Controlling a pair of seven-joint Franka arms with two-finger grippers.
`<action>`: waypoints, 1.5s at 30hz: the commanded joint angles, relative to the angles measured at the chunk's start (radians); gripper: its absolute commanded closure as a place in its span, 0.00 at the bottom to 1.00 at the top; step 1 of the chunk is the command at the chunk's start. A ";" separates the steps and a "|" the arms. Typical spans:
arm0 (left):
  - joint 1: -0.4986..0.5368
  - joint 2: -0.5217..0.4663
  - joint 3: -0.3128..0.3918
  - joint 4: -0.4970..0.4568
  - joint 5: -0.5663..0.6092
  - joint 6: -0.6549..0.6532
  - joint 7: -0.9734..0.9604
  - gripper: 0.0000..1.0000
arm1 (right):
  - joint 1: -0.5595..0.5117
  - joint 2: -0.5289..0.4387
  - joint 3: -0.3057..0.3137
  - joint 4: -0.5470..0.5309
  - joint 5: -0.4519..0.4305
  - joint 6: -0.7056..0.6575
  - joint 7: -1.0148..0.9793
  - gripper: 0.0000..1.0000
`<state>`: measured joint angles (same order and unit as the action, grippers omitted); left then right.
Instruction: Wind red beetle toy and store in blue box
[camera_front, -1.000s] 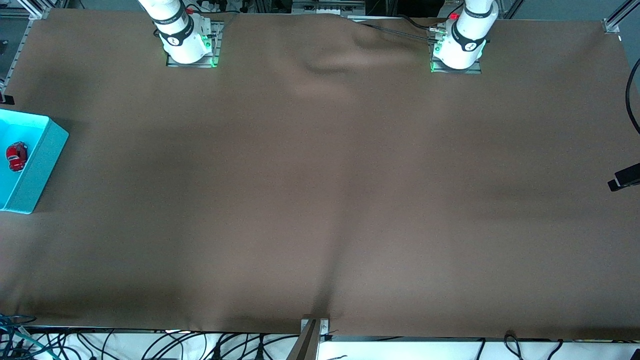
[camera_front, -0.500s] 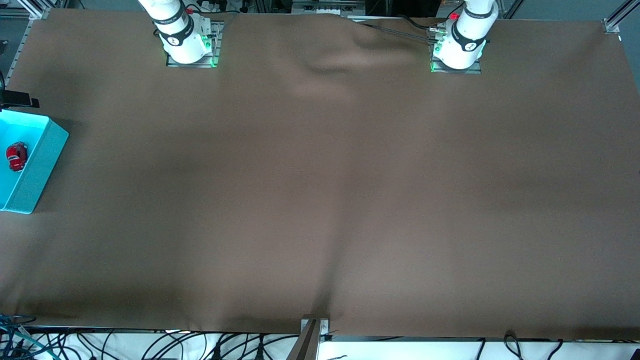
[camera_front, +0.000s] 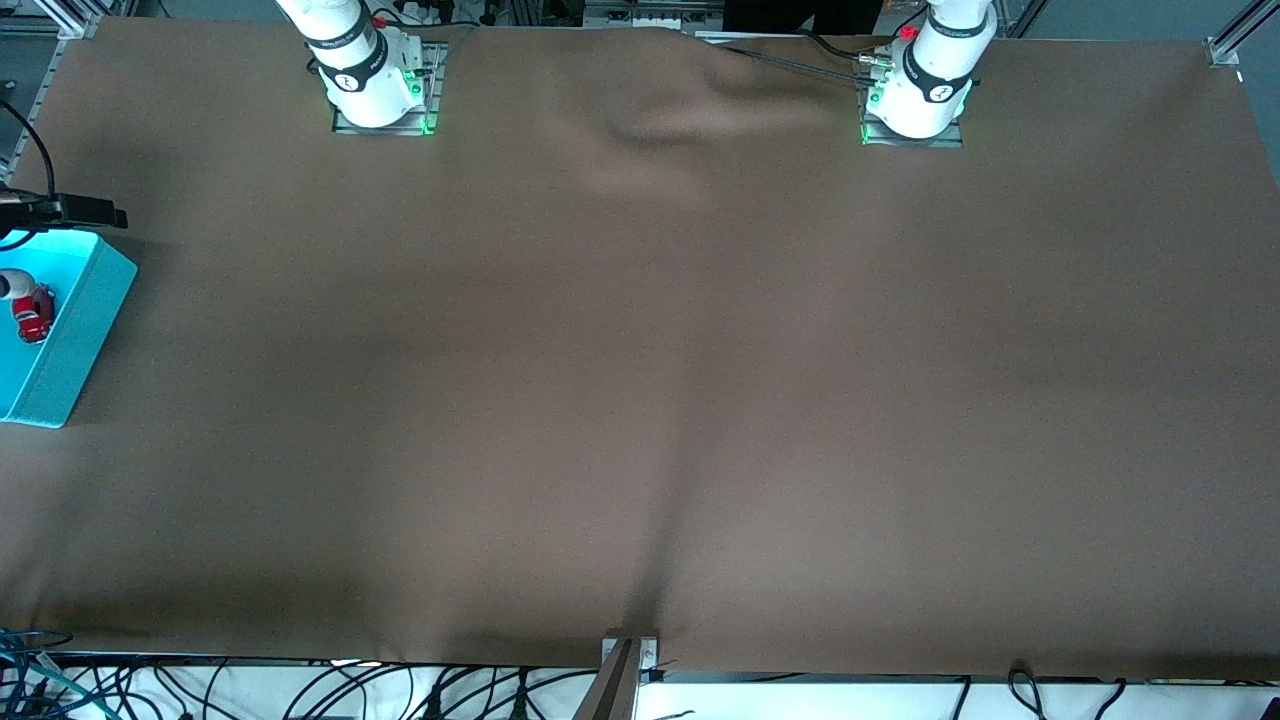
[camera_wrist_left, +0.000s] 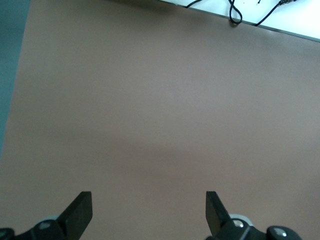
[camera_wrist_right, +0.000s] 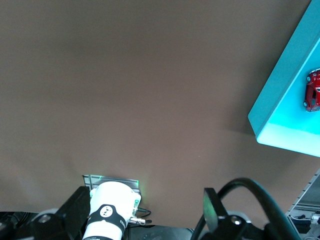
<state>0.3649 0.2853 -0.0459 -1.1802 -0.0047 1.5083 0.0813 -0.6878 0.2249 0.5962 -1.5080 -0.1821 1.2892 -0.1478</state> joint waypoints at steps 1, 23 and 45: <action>0.005 -0.003 -0.003 0.001 -0.012 0.007 0.023 0.00 | 0.066 -0.029 -0.004 -0.024 0.016 0.010 0.097 0.00; 0.017 -0.026 -0.014 -0.010 0.011 0.018 0.021 0.00 | 0.336 -0.038 -0.174 -0.003 0.079 0.022 0.258 0.01; 0.017 -0.025 -0.009 -0.015 -0.001 0.013 0.055 0.00 | 0.927 -0.098 -0.825 0.000 0.133 0.018 0.122 0.03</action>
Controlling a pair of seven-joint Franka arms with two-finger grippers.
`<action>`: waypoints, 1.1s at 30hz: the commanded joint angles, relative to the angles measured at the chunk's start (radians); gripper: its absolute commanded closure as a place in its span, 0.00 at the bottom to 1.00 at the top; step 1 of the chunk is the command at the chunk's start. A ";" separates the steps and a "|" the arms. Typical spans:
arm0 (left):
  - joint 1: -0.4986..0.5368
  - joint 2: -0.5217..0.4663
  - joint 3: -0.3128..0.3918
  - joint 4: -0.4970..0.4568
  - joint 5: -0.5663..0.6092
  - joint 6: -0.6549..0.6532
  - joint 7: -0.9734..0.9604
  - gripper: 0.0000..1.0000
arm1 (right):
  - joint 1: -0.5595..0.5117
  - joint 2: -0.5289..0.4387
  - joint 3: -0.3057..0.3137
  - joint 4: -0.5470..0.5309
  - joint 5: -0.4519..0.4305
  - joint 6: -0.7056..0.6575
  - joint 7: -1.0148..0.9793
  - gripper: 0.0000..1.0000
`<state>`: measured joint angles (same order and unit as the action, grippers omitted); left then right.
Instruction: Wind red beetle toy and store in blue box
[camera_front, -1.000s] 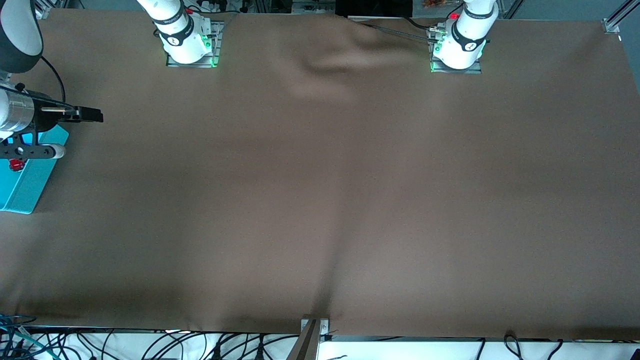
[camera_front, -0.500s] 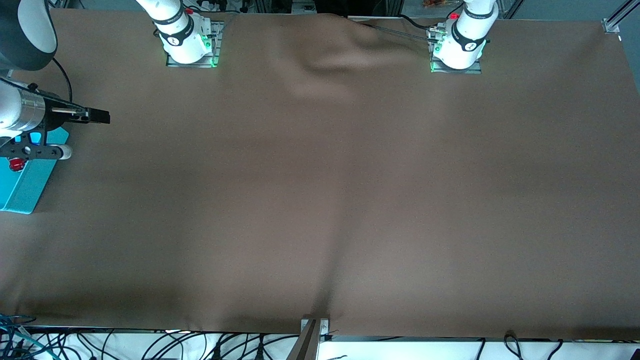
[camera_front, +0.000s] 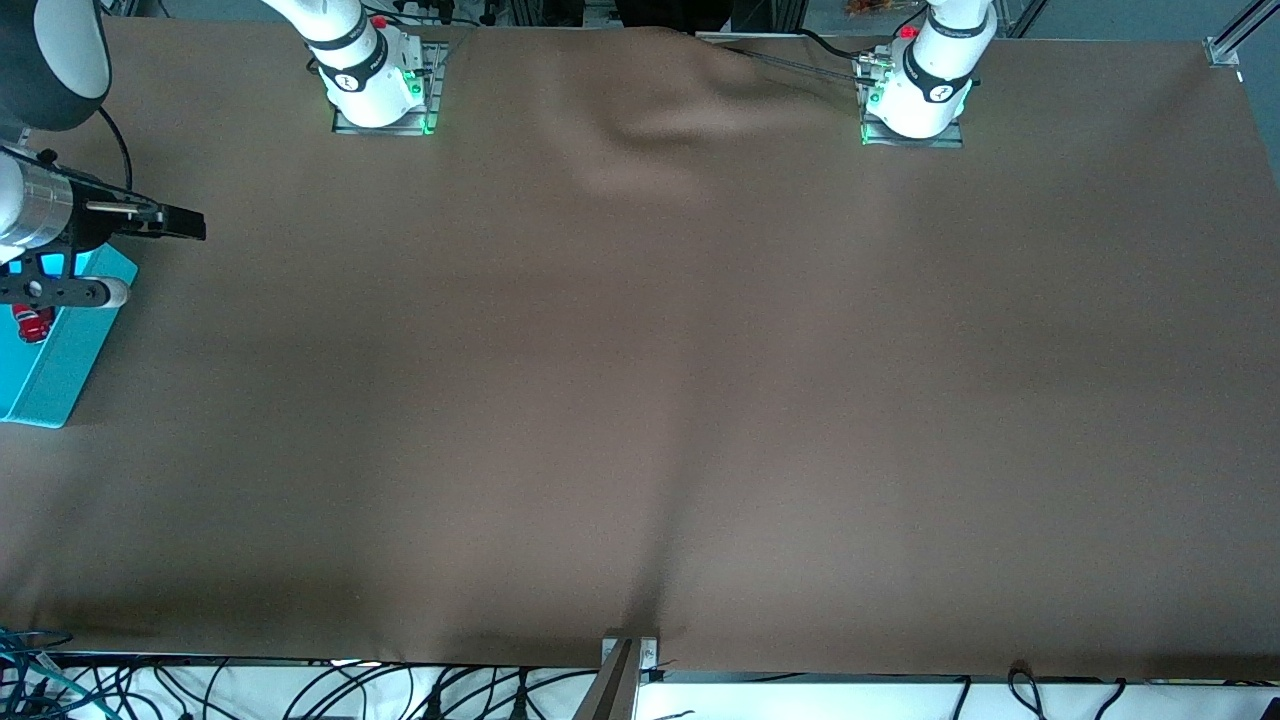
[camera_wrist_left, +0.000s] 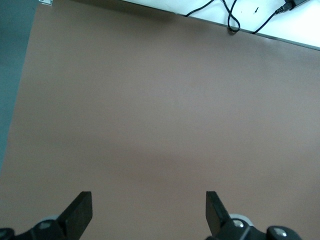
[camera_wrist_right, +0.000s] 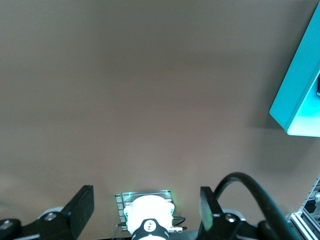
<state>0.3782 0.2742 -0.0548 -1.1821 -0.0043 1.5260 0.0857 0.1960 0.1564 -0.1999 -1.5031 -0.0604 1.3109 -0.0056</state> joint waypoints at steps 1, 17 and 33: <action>0.004 -0.013 0.000 -0.013 -0.002 -0.004 0.055 0.00 | 0.051 -0.032 -0.033 -0.005 0.011 -0.004 -0.021 0.02; 0.001 -0.015 -0.008 -0.001 -0.008 -0.003 0.055 0.00 | 0.070 -0.035 -0.080 0.030 0.077 0.028 -0.062 0.02; 0.001 -0.015 -0.007 -0.001 -0.003 -0.001 0.054 0.00 | -0.052 -0.032 0.023 0.032 0.070 0.132 -0.074 0.00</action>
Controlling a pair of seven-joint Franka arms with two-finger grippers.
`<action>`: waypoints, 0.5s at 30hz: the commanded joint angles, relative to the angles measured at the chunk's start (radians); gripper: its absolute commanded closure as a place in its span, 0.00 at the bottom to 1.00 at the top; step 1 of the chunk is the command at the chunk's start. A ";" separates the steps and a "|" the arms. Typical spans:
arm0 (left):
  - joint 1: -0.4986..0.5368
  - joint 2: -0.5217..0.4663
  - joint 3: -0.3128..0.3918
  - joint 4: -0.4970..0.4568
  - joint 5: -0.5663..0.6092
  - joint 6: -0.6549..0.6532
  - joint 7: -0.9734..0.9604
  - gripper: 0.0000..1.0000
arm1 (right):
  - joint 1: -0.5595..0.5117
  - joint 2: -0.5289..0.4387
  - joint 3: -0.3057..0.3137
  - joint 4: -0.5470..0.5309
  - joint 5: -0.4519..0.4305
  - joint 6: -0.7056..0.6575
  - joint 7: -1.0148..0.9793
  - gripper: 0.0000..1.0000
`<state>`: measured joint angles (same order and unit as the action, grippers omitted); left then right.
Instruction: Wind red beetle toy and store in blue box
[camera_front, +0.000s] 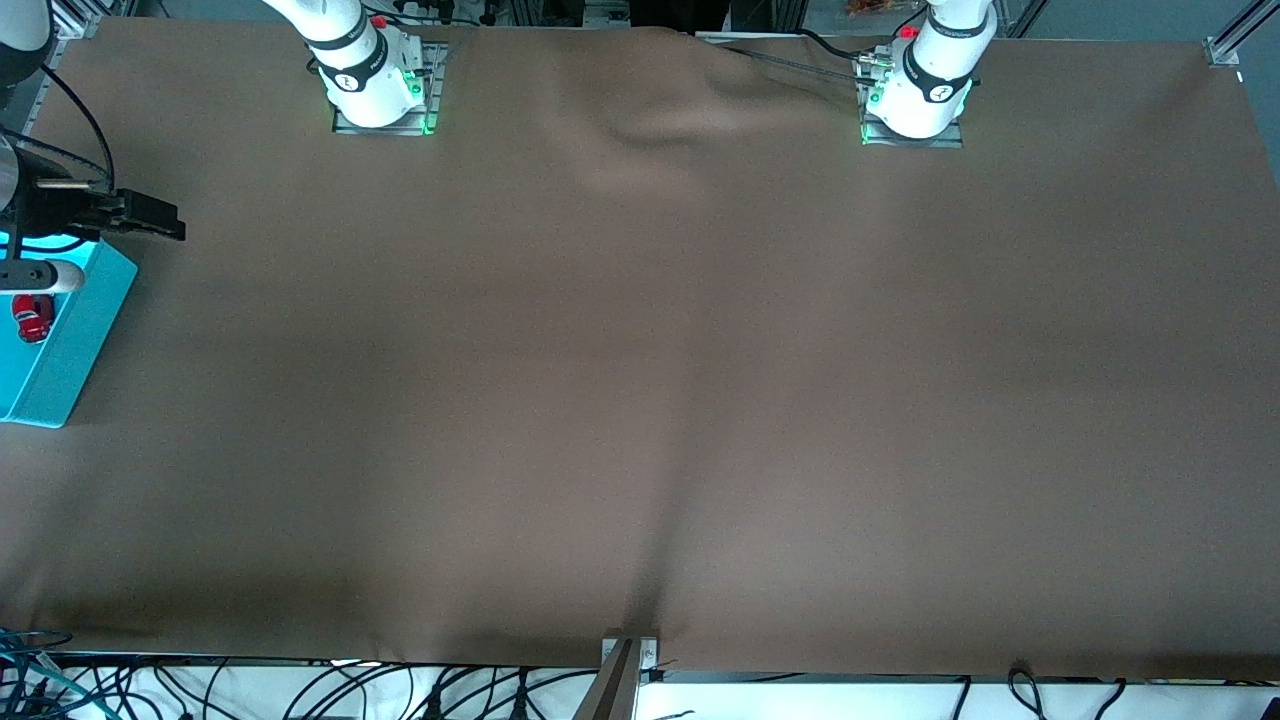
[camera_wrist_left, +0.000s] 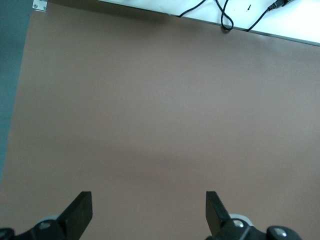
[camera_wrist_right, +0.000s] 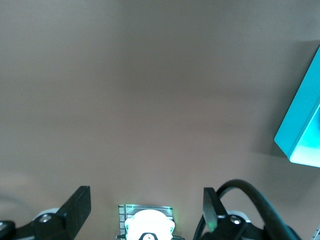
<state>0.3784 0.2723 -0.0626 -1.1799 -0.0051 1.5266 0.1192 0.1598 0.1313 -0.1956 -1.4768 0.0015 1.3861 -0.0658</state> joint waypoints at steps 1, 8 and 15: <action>0.000 -0.013 0.003 -0.003 -0.003 -0.002 0.020 0.00 | -0.016 -0.006 0.019 0.006 0.008 0.070 -0.014 0.00; 0.000 -0.013 0.004 -0.003 -0.003 -0.002 0.020 0.00 | -0.017 0.008 0.018 0.006 0.018 0.126 -0.005 0.00; -0.003 -0.013 -0.003 -0.003 -0.001 -0.002 0.017 0.00 | -0.006 0.014 0.024 0.006 0.021 0.145 -0.005 0.00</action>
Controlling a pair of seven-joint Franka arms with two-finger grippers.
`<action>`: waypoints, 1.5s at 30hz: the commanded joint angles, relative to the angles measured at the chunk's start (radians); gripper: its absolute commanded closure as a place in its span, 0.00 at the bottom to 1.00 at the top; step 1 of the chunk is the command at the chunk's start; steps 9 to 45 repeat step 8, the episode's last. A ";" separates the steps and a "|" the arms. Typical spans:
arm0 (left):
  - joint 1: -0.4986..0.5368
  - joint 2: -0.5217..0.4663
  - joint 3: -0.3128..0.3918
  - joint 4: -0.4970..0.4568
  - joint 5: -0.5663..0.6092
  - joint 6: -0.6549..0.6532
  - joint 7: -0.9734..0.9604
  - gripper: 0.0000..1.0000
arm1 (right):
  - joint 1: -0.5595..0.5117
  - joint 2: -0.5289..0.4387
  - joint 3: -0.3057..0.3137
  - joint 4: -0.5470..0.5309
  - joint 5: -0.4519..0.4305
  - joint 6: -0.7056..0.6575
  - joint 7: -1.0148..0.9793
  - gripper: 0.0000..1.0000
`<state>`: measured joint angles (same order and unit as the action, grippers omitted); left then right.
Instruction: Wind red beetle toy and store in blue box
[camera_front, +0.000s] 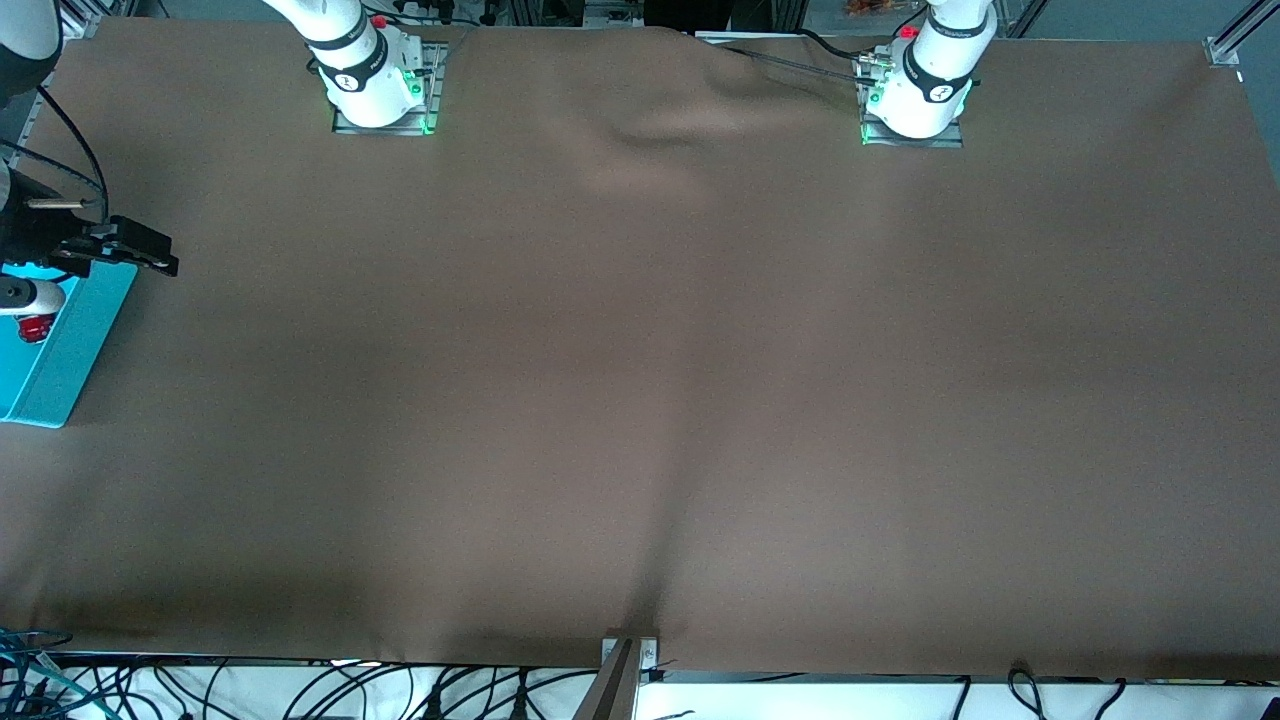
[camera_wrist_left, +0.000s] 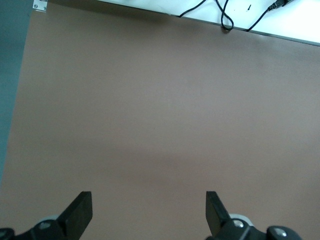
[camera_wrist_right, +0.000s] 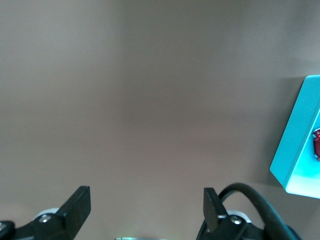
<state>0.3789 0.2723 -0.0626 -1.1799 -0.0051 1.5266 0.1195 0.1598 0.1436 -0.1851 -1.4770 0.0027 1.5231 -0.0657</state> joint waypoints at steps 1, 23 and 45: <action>-0.005 -0.012 -0.003 -0.003 -0.001 -0.002 0.016 0.00 | -0.005 0.002 0.013 0.004 0.022 0.008 -0.005 0.00; -0.067 -0.004 -0.010 -0.021 0.000 -0.005 -0.050 0.00 | -0.002 0.002 0.015 0.004 0.020 0.006 -0.016 0.00; -0.067 -0.004 -0.010 -0.021 0.000 -0.005 -0.050 0.00 | -0.002 0.002 0.015 0.004 0.020 0.006 -0.016 0.00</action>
